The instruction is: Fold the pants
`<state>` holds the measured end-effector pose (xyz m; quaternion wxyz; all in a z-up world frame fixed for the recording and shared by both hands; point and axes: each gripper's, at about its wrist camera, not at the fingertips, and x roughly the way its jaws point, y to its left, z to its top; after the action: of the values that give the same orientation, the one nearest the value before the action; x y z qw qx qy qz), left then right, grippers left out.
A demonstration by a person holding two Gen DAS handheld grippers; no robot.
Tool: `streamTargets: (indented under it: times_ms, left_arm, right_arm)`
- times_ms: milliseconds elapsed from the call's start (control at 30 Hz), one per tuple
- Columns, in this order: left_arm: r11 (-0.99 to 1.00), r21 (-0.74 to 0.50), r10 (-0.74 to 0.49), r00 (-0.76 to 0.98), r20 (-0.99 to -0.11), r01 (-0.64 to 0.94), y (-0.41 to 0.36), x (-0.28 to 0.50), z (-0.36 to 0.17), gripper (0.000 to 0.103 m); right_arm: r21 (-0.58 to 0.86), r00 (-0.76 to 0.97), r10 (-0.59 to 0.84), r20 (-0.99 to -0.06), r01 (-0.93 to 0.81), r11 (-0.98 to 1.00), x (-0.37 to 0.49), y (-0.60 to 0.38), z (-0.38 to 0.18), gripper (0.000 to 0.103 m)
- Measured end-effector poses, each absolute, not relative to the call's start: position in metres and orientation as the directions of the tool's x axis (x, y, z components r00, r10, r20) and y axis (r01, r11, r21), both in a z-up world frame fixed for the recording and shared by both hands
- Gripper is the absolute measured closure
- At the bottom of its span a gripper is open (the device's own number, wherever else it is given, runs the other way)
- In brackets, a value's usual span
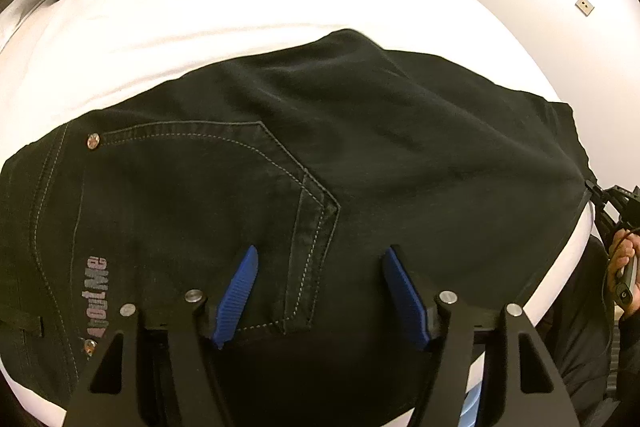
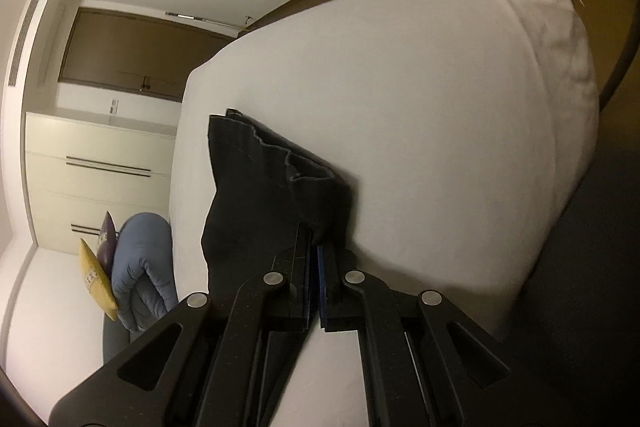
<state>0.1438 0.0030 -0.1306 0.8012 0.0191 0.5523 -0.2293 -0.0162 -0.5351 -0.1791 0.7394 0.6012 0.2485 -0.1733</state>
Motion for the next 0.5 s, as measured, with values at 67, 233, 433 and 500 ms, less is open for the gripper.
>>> streamTargets:
  times_ms: [67, 233, 433, 500]
  left_arm:
    - [0.898, -0.220, -0.345, 0.298, -0.890, 0.382, 0.003, 0.142, -0.131, 0.034]
    - [0.895, -0.252, -0.375, 0.317, -0.871, 0.368, 0.007, 0.137, -0.131, 0.032]
    - [0.892, -0.265, -0.393, 0.341, -0.854, 0.366, 0.007, 0.136, -0.128, 0.032]
    - [0.892, -0.265, -0.395, 0.345, -0.852, 0.365, 0.004, 0.138, -0.128, 0.032]
  right_arm:
    - [0.808, 0.816, 0.072, -0.573, 0.548, 0.217, -0.017, -0.541, -0.181, 0.102]
    - [0.757, 0.788, 0.001, -0.615, 0.591, 0.278, -0.035, -0.558, -0.157, 0.089]
    - [0.624, 0.760, -0.107, -0.641, 0.597, 0.504, -0.004, -0.549, -0.086, 0.074]
    - [0.666, 0.793, 0.081, -0.604, 0.446, 0.598, 0.040, -0.527, -0.079, 0.074]
